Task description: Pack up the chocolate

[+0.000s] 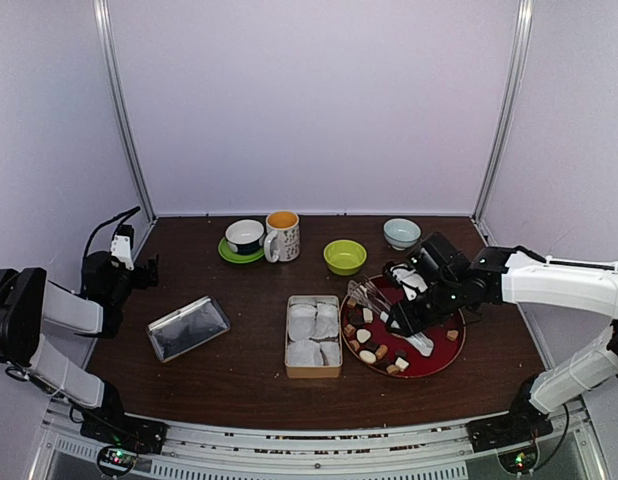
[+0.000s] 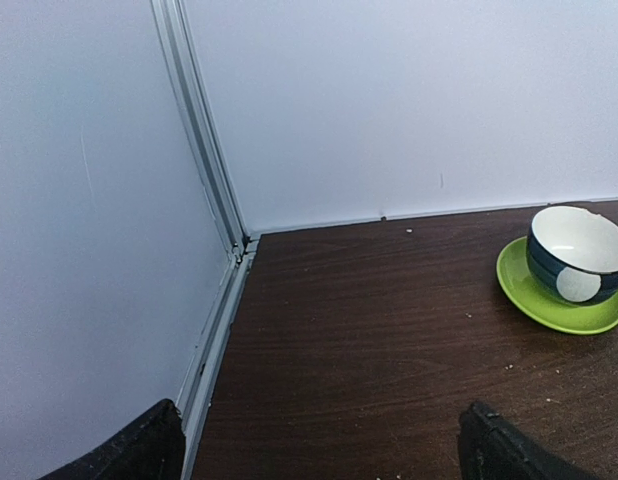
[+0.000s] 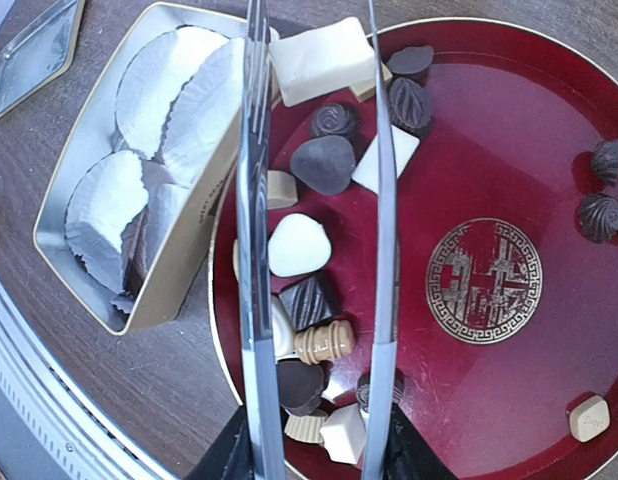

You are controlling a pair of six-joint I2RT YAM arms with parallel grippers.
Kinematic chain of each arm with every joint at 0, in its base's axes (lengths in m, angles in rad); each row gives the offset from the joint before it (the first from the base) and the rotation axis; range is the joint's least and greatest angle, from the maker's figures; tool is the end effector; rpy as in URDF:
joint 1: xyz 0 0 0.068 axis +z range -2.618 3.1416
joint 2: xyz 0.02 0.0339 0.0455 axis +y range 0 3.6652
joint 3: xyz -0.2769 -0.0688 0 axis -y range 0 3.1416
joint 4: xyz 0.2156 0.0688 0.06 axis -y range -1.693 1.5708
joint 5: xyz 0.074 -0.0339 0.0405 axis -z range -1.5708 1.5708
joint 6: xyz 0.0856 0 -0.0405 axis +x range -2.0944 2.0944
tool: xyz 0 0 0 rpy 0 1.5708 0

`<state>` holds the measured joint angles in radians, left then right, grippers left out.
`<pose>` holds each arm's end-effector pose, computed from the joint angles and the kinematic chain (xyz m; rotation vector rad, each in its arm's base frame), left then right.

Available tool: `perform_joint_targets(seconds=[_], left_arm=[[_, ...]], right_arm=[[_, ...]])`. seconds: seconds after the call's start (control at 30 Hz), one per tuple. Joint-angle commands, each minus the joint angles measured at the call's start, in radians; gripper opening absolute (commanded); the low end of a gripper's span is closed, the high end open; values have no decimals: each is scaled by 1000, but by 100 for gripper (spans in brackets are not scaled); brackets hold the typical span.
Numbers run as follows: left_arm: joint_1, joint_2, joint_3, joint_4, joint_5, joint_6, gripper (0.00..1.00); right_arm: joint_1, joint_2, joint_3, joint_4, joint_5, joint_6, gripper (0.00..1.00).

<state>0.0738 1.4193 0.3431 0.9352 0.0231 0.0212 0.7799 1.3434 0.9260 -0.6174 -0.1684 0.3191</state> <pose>0.2907 0.0195 0.2035 -0.0279 1.7118 0.0508 0.1747 0.1929 0.2145 -0.6804 2.6253 0.5840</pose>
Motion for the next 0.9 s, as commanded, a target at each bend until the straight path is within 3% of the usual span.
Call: perform_joint_targets(seconds=[0.0,0.5,0.87], left_arm=[[9,5,-6,62,10,10,98],[8,5,-6,62,10,10,98],[9,5,-6,62,10,11,98]], right_arm=[[28,-26,38,33,-43,3,37],[138,129,147,14,-31,-32,37],[150,201,163,24,-12,-45,40]])
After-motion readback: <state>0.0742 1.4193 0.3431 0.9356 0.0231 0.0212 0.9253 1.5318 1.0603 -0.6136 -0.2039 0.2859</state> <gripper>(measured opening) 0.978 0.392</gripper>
